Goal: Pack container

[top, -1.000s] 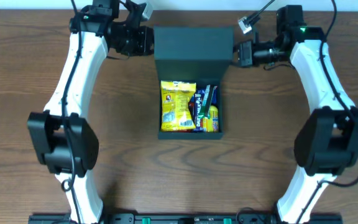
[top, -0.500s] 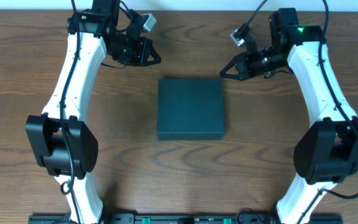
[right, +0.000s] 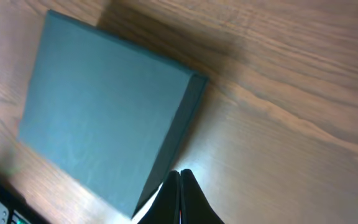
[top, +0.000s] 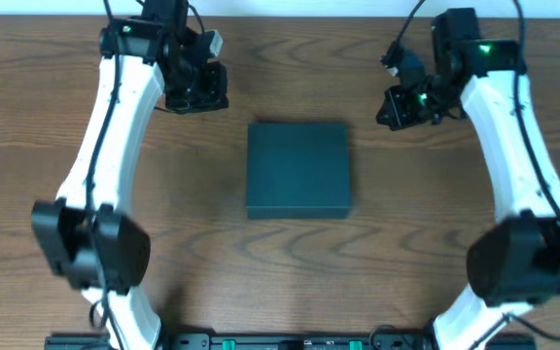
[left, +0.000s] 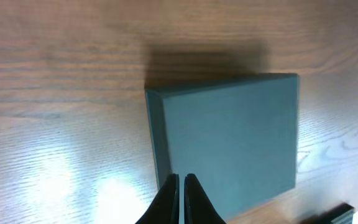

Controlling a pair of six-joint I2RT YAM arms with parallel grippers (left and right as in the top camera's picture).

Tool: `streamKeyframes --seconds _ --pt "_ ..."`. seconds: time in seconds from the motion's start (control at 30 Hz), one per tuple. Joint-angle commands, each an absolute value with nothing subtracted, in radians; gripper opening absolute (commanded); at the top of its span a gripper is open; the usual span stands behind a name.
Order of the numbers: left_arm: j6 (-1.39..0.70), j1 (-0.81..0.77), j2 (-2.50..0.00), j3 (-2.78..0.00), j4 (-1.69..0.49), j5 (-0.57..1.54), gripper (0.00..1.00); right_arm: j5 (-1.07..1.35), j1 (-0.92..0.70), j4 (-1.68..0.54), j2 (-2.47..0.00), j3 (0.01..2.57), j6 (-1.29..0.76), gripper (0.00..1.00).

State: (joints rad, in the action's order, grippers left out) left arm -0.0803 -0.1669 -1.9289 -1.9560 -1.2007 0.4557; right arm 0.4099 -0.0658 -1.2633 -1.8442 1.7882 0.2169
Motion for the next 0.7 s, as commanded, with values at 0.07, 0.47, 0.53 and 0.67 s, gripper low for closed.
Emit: streamKeyframes --seconds 0.07,0.47,0.53,0.67 --pt "-0.102 -0.229 -1.681 -1.815 -1.179 0.332 0.06 0.461 -0.051 -1.246 -1.623 1.719 0.199 0.02" --pt "-0.197 -0.243 -0.981 -0.976 -0.927 0.445 0.06 0.461 -0.065 -1.09 -0.876 0.929 0.075 0.02" --pt "-0.227 -0.243 -0.895 -0.91 -0.922 0.442 0.06 0.459 -0.065 -1.12 -0.772 0.876 0.014 0.51" --pt "-0.252 -0.243 -0.847 -0.894 -0.927 0.438 0.96 0.461 -0.065 -1.16 -0.693 0.863 -0.03 0.99"
